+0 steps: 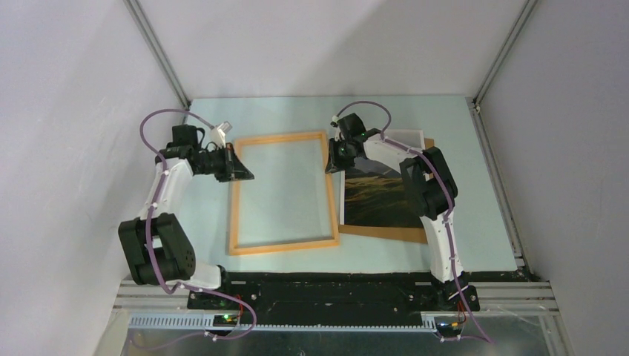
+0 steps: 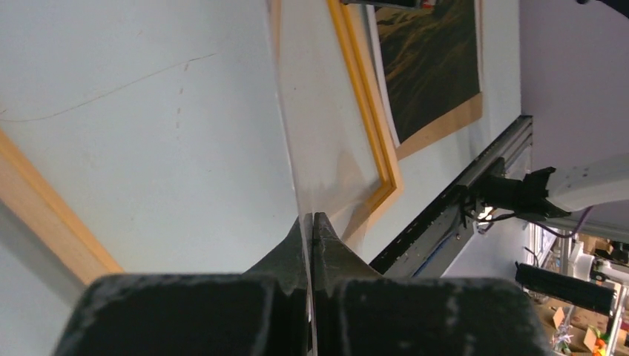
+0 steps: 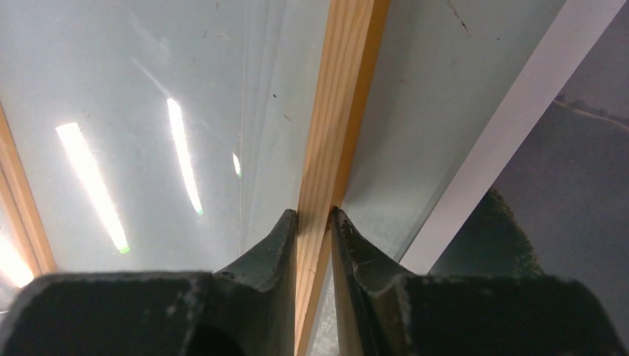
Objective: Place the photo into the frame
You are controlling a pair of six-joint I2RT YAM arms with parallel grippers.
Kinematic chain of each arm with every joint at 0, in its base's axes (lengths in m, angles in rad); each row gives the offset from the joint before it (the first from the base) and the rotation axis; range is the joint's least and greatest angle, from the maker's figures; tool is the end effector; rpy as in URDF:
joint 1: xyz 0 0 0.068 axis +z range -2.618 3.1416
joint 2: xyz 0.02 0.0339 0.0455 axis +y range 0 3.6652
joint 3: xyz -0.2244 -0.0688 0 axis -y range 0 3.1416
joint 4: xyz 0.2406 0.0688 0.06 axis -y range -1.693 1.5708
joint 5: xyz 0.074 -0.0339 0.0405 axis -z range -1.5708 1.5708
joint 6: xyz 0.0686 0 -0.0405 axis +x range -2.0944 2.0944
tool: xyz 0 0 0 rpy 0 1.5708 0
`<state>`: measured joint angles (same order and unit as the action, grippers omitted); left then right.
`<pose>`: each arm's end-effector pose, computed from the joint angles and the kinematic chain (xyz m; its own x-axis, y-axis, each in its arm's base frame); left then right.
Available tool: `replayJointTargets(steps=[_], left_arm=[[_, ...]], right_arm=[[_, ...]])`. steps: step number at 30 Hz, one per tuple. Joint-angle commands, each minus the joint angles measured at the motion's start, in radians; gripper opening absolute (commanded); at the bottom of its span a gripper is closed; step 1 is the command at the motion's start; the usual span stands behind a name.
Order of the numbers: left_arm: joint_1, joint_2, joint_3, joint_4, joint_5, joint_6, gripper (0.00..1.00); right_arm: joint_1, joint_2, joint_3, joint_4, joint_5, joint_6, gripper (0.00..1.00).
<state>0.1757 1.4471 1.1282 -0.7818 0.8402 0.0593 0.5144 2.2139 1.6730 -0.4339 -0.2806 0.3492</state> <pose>0.2983 0.0011 0.2109 -0.8635 -0.1131 -0.4915 0.2672 0.7240 -0.6360 0.4001 0.2479 0.1048 -0.8851 -0.1226 -0.4490 -0.3249 0.8535 0.4074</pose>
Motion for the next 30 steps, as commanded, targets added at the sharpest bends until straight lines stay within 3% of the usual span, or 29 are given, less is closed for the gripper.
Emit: replayJointTargets(steps=[1,7,16,30], left_arm=[[0.008,-0.055,-0.01,0.039,0.116,-0.041,0.0],[0.013,-0.061,0.007,0.039,0.158,-0.089,0.0],[0.013,-0.049,0.022,0.045,0.195,-0.137,0.0],[0.013,-0.034,0.065,0.12,0.176,-0.253,0.0]], right_arm=[[-0.015,0.012,-0.028,-0.01,0.033,-0.007,0.15],[-0.016,-0.002,-0.027,-0.01,0.02,-0.007,0.25],[-0.023,-0.028,-0.026,-0.023,0.024,-0.011,0.52],[-0.082,-0.104,-0.05,-0.019,0.0,-0.014,0.55]])
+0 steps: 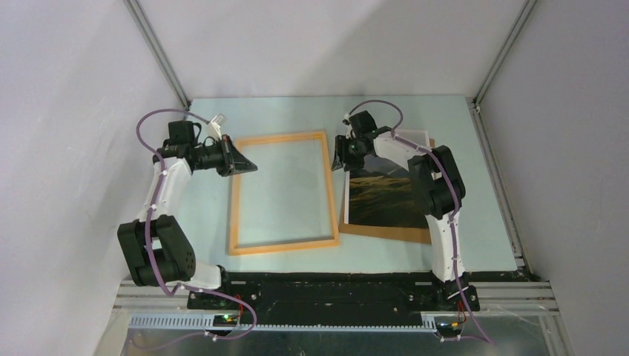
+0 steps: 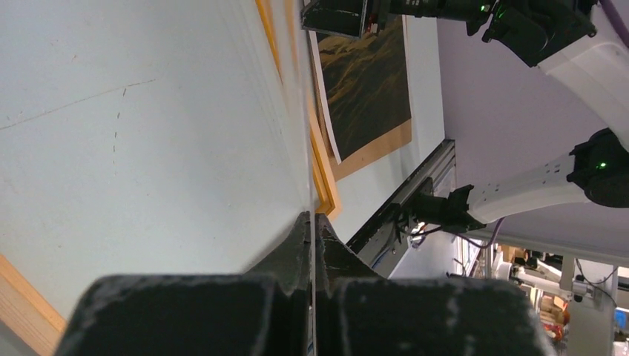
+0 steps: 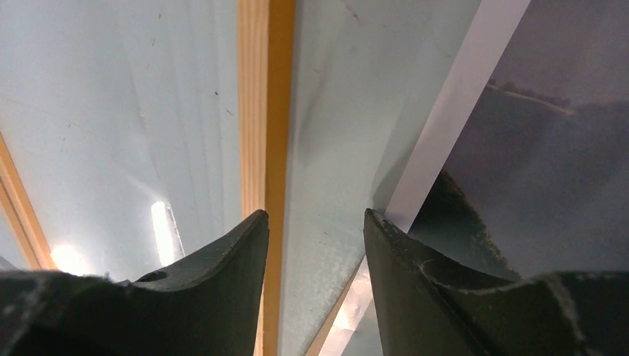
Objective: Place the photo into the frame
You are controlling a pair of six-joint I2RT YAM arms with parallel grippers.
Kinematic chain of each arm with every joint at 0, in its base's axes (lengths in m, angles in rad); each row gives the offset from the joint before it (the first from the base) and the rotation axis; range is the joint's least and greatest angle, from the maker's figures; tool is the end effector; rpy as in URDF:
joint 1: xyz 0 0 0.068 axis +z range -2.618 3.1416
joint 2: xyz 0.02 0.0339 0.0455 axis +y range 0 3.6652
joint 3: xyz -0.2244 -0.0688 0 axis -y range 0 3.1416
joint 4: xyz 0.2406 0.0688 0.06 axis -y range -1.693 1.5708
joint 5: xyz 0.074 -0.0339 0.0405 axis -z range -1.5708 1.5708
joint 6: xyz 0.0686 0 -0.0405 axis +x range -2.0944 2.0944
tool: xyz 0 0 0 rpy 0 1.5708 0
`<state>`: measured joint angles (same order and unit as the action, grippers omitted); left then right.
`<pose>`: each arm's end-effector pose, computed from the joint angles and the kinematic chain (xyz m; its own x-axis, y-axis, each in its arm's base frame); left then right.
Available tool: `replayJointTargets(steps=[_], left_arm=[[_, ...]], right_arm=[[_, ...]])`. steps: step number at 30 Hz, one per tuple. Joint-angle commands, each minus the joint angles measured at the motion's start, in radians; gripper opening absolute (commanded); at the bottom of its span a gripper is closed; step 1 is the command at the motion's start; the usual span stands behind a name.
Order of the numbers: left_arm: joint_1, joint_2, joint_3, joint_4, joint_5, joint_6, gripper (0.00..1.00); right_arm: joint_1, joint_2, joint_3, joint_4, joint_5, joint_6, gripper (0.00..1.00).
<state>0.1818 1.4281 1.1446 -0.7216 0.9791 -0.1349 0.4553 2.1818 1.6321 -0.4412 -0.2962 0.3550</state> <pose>0.3015 -0.0025 0.2311 -0.8680 -0.2358 -0.4369 0.2220 0.6028 -0.7664 0.4059 0.2210 0.1060 -0.9006 -0.0708 -0.4289 -0.2679 0.8674 0.4194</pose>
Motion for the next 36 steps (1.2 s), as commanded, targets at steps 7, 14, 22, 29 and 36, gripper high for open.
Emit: replayJointTargets(steps=[7,14,22,29,36], left_arm=[[0.007,-0.005,0.052,0.118,0.067,-0.129,0.0],[0.007,-0.021,0.044,0.169,0.095,-0.202,0.0],[-0.002,-0.032,0.014,0.22,0.107,-0.258,0.0],[-0.031,-0.018,-0.015,0.252,0.107,-0.278,0.0],[-0.044,-0.012,-0.025,0.269,0.098,-0.281,0.0]], right_arm=[[-0.05,-0.095,-0.022,-0.007,-0.006,-0.019,0.55],[-0.056,-0.105,-0.02,0.0,-0.046,-0.017,0.56],[-0.065,-0.132,-0.016,0.001,-0.079,-0.025,0.57],[-0.066,-0.156,-0.018,-0.004,-0.104,-0.045,0.57],[-0.071,-0.173,-0.028,-0.008,-0.107,-0.058,0.57]])
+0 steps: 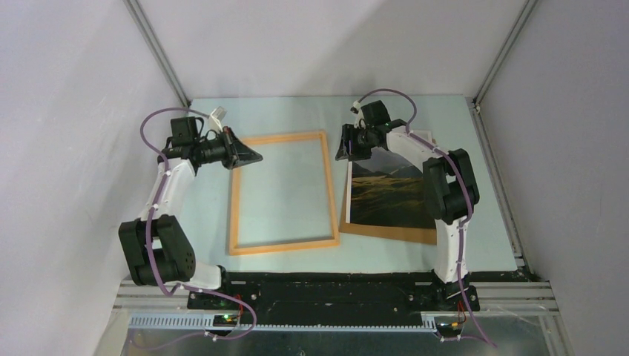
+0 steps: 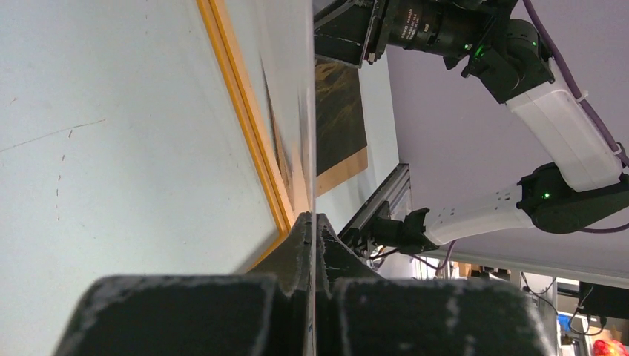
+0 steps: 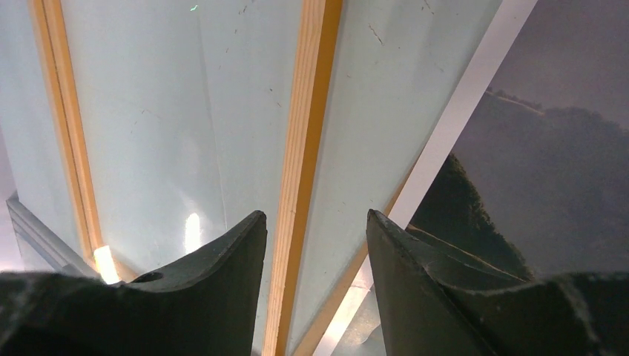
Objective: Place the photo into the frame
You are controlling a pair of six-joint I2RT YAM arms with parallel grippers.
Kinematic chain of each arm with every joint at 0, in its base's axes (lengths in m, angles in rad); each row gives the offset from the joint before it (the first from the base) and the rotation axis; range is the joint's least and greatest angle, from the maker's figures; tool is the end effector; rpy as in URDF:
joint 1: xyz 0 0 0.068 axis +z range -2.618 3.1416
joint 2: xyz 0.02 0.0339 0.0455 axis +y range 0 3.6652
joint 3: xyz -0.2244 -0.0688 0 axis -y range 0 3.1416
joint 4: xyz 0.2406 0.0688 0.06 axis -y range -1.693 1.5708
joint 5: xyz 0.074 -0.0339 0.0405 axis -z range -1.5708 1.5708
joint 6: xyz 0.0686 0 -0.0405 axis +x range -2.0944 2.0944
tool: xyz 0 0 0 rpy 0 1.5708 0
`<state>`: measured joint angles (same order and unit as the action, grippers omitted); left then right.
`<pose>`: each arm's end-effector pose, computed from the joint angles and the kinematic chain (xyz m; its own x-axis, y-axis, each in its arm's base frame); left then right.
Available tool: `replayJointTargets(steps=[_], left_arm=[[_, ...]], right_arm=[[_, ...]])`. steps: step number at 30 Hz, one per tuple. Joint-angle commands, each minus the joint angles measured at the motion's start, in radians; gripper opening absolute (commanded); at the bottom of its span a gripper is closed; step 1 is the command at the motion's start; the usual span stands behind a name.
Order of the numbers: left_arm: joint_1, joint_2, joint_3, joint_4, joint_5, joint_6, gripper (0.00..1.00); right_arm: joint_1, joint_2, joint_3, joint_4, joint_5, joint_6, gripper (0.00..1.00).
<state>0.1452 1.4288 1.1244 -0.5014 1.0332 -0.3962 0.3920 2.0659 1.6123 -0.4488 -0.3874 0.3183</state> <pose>0.3166 -0.0133 0.2420 -0.8571 -0.3250 -0.3998 0.1992 0.5066 -0.8389 0.4100 0.1975 0.1515 -0.8673 -0.0450 -0.4958 -0.3145 0.8216 0.4755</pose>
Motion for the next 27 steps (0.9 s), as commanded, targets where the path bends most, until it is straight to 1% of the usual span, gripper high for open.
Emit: replayJointTargets(steps=[1,27], left_arm=[[-0.008,-0.012,-0.006,0.051,0.044,-0.02,0.0],[-0.028,-0.001,-0.051,0.058,0.018,0.02,0.0]], right_arm=[[-0.008,-0.057,-0.009,-0.001,-0.017,-0.022,0.57],[-0.03,-0.055,-0.024,0.004,-0.038,-0.016,0.55]])
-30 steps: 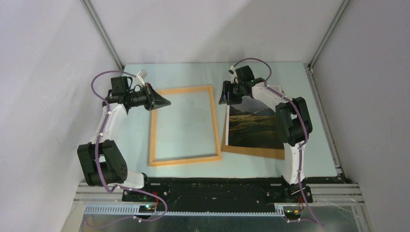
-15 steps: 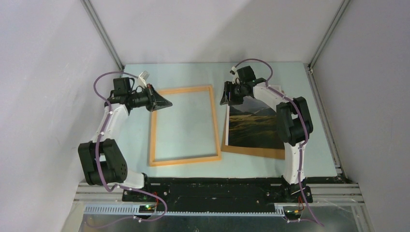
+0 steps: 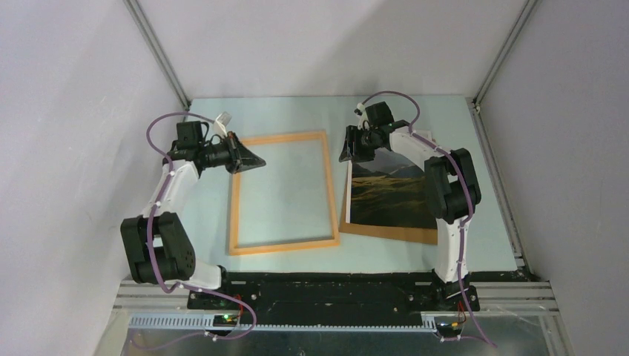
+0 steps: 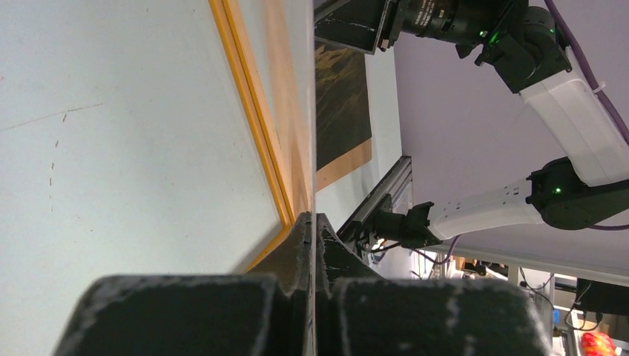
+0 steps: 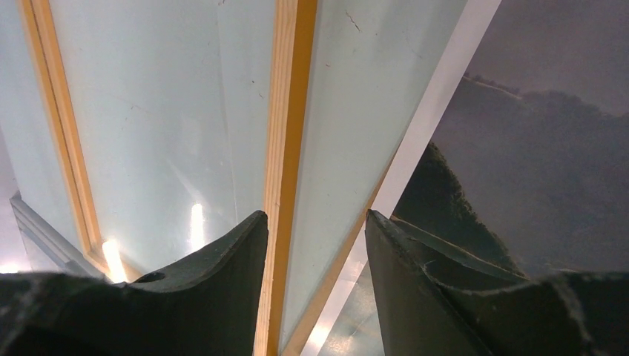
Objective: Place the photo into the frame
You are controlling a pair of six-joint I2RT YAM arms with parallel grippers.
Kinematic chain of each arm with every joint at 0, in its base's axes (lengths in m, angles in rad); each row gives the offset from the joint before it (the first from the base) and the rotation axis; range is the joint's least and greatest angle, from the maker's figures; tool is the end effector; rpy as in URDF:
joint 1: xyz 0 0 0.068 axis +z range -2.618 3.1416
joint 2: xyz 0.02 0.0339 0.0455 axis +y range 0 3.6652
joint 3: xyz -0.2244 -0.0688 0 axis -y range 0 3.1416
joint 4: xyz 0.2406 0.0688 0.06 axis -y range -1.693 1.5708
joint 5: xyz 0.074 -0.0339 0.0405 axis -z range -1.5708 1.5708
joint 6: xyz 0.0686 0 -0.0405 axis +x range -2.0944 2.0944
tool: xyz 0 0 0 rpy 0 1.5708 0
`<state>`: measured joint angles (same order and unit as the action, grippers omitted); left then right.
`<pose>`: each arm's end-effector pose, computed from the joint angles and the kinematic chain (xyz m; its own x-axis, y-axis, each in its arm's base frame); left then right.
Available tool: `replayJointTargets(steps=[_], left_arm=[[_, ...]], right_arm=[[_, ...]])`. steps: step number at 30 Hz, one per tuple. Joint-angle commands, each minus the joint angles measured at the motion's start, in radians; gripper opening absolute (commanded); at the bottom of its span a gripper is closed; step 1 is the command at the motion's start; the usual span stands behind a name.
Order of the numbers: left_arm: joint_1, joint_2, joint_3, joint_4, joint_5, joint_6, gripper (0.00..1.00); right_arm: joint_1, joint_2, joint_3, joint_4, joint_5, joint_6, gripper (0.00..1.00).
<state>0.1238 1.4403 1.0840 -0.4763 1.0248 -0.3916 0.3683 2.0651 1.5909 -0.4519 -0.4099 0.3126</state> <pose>0.3158 -0.0198 0.2272 -0.8718 -0.3082 -0.3807 0.1881 0.5071 -0.8411 0.4102 0.1876 0.1451 -0.8798 -0.0372 -0.4739 -0.2975 0.8206 0.4879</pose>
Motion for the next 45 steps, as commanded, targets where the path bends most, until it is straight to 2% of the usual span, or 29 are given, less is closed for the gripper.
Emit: replayJointTargets(steps=[1,11,30,45], left_arm=[[-0.007,-0.013,-0.011,0.032,0.026,0.017,0.0],[-0.006,-0.027,-0.032,0.033,0.019,0.026,0.0],[-0.005,-0.04,-0.062,0.033,0.006,0.056,0.0],[0.002,-0.061,-0.075,0.033,0.007,0.066,0.0]], right_arm=[[-0.006,-0.055,-0.003,0.008,-0.015,-0.011,0.55],[0.007,-0.048,-0.006,0.014,-0.026,-0.013,0.55],[0.107,0.091,0.086,-0.007,-0.052,-0.047,0.47],[0.116,0.146,0.109,-0.019,-0.024,-0.054,0.39]])
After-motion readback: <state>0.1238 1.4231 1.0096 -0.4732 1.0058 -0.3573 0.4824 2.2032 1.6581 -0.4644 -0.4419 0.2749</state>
